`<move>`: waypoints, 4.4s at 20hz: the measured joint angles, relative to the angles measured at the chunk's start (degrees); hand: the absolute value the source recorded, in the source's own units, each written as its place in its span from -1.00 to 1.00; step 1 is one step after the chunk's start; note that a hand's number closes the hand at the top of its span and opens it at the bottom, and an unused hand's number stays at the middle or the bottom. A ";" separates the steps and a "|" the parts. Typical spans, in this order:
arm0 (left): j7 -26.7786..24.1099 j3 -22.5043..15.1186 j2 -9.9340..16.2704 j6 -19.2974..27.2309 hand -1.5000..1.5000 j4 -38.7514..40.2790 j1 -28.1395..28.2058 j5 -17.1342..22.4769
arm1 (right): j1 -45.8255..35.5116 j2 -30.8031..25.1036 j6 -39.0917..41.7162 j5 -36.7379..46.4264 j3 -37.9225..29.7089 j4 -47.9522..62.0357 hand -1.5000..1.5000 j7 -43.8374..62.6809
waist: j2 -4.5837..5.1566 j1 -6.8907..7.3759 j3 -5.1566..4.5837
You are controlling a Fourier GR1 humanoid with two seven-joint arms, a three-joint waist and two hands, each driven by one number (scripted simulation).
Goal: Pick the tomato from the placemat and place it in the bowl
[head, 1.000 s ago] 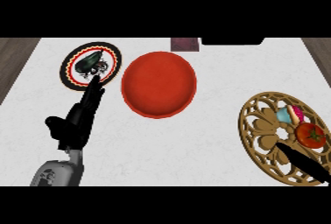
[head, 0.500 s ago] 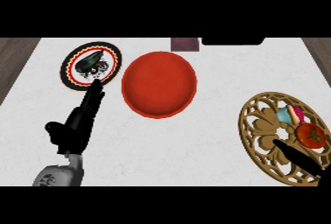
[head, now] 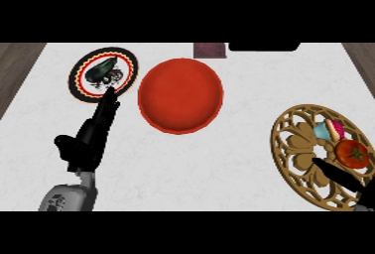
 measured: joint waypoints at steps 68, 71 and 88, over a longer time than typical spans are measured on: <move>0.86 2.59 -0.92 -2.90 0.00 0.98 -2.03 -0.48 | -50.24 7.98 49.61 9.95 39.43 -14.33 1.00 3.10 | 0.23 0.99 -0.04; 0.61 1.61 -1.71 -2.16 0.00 0.92 -1.69 -1.60 | -52.24 8.23 45.93 13.83 38.45 -5.62 1.00 -2.14 | 0.27 1.03 -0.03; 1.41 0.64 -2.52 -2.56 0.00 0.15 -2.66 -1.78 | -66.01 9.43 33.82 18.91 32.18 44.54 -1.00 -24.92 | 0.93 2.84 -0.01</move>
